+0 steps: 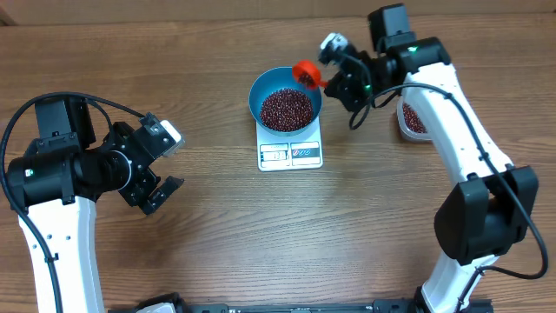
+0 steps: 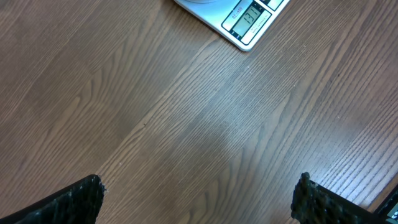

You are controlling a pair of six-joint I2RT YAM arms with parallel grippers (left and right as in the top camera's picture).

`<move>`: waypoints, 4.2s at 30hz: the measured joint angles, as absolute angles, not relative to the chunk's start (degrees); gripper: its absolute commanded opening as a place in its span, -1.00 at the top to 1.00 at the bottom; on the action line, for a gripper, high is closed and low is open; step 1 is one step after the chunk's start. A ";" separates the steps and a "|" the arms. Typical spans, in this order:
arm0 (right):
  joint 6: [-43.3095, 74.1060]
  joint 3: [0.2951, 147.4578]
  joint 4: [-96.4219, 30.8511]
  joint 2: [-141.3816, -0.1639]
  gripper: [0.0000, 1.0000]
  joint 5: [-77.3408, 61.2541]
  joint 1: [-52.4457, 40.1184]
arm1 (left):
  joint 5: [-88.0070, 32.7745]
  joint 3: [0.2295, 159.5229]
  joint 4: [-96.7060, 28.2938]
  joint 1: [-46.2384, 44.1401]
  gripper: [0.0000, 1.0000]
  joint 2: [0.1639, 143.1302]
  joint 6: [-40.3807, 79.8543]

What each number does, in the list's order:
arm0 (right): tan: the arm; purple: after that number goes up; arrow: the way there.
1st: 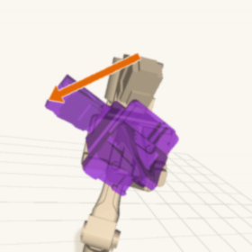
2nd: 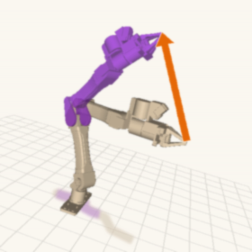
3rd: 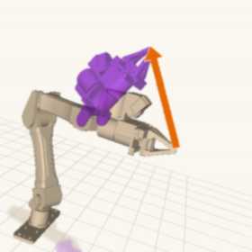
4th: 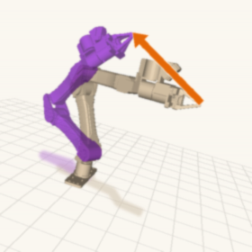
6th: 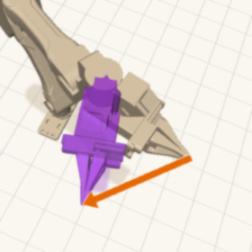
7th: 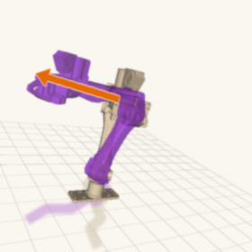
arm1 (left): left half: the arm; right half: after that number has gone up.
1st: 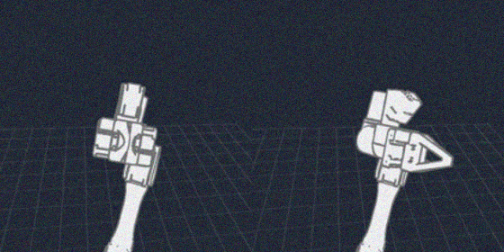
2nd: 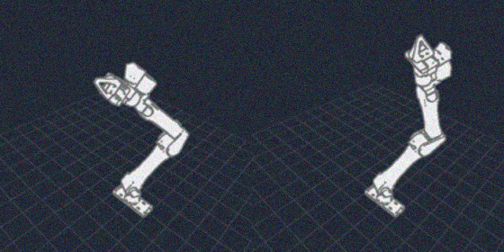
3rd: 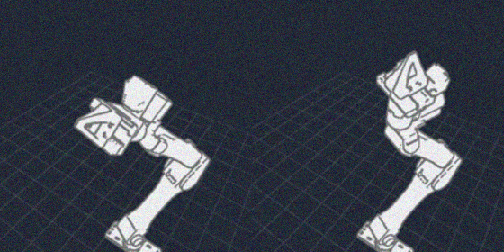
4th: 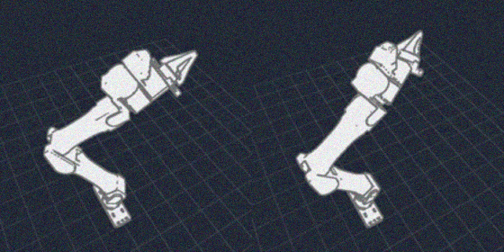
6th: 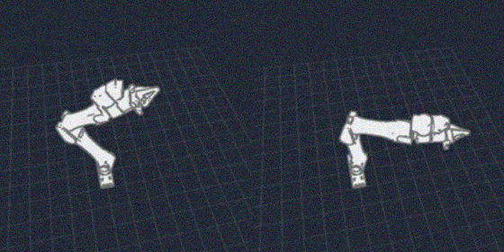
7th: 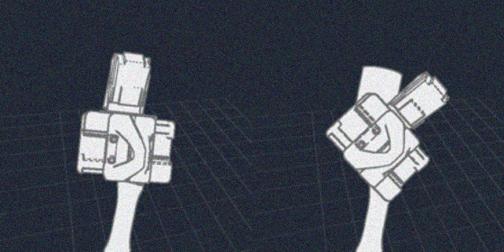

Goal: Scoop item into bowl and weigh 150g on scale
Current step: 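Tilt the red cup over the teal bowl to pour beans, then move the red cup right back over the bean container, then dip the red cup into the beans to scoop a small amount, then carry the red cup left to the rim of the teal bowl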

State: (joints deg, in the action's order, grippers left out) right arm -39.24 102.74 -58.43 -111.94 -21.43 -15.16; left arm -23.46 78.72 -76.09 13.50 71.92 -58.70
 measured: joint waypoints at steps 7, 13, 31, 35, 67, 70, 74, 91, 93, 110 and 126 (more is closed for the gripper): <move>-39.22 102.74 -59.22 -111.94 0.93 -9.76 -22.17 | -23.46 78.72 -76.09 13.50 -0.99 71.92 -58.70; -38.20 102.74 -59.53 -111.92 0.93 -8.10 -22.59 | -23.46 78.72 -76.09 13.50 -0.99 71.92 -58.70; -30.70 102.74 -74.06 -104.73 0.93 -7.64 -14.31 | -23.46 78.72 -76.09 13.50 -0.99 71.92 -58.70; -27.46 102.74 -74.63 -104.73 0.93 -7.66 -5.56 | -23.46 78.72 -76.09 13.50 -0.99 71.92 -58.70; -23.99 85.12 -61.04 -106.91 0.93 -4.49 12.19 | -23.46 78.72 -76.09 13.50 -0.99 71.92 -58.70; -23.99 85.03 -62.94 -107.55 0.93 -5.93 10.81 | -23.46 78.72 -76.09 13.50 -0.99 71.92 -58.70; -23.99 85.03 -64.05 -107.55 0.93 -8.82 9.43 | -23.46 78.72 -76.09 13.50 -0.99 71.92 -58.70; -22.33 85.03 -65.80 -107.55 0.93 -31.35 22.63 | -23.46 78.72 -76.09 13.50 -0.99 71.92 -58.70; -22.33 85.03 -66.48 -107.55 0.93 -33.15 24.43 | -23.46 78.72 -76.09 13.50 -0.99 71.92 -58.70; -22.31 85.03 -75.18 -107.55 0.93 -53.28 29.28 | -23.46 78.72 -76.09 13.50 -0.99 71.92 -58.70; -22.00 85.03 -70.52 -107.55 0.93 -69.06 9.17 | -23.46 78.72 -76.09 13.50 -0.99 71.92 -58.70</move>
State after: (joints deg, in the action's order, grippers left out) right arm -22.00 85.03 -70.52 -107.55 -69.06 9.17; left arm -23.46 78.72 -76.09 13.50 71.92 -58.70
